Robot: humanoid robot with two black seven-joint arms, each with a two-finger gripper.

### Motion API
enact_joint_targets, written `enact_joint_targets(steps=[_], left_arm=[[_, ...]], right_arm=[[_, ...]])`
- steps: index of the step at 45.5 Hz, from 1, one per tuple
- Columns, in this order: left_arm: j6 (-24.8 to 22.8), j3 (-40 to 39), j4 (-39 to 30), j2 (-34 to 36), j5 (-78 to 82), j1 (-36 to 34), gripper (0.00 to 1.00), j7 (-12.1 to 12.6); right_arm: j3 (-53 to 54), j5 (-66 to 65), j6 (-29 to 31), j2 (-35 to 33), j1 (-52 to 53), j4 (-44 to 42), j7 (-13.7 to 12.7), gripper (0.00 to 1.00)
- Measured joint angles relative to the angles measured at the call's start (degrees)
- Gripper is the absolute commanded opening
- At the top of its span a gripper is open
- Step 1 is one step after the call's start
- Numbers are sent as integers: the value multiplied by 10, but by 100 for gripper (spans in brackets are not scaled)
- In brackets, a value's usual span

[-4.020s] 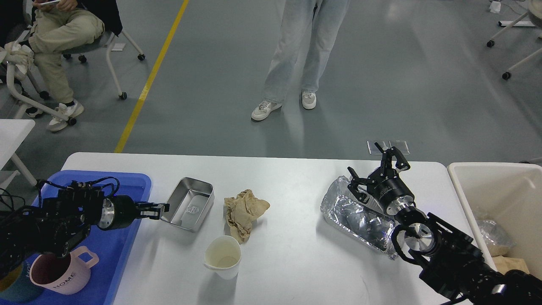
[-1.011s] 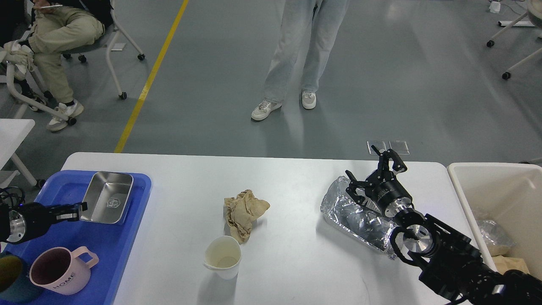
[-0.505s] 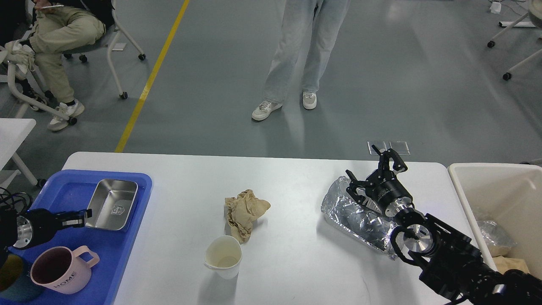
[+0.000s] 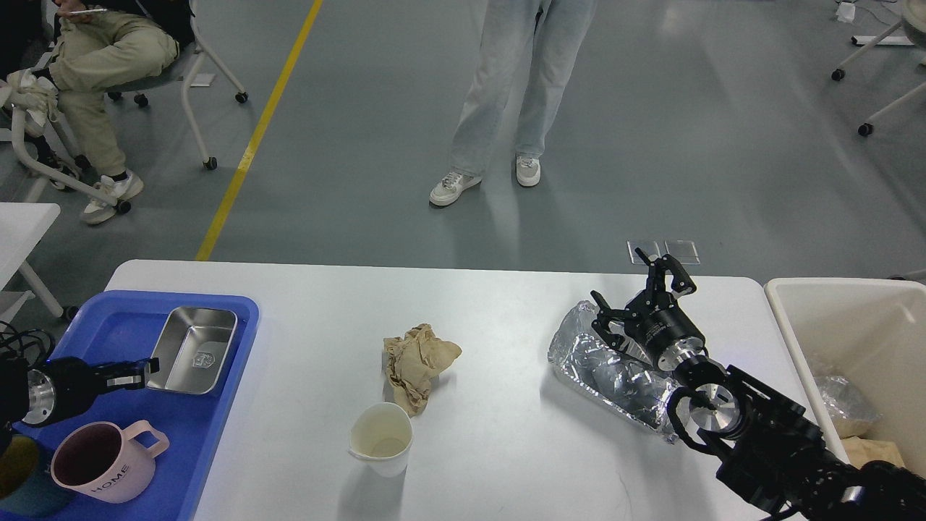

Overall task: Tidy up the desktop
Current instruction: 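Lower the steel tray into the blue tray and open the left gripper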

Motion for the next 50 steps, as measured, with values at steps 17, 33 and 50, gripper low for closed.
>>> enact_joint_targets(steps=[17, 33, 50], left_arm=[[0, -1, 0, 0, -1, -6, 95, 1], [0, 0, 0, 2, -1, -4, 95, 1], [0, -2, 0, 3, -1, -3, 96, 1]], right_arm=[[0, 0, 0, 1, 0, 0, 0, 100], [0, 0, 0, 2, 1, 1, 0, 100], [0, 0, 0, 3, 2, 0, 0, 100]])
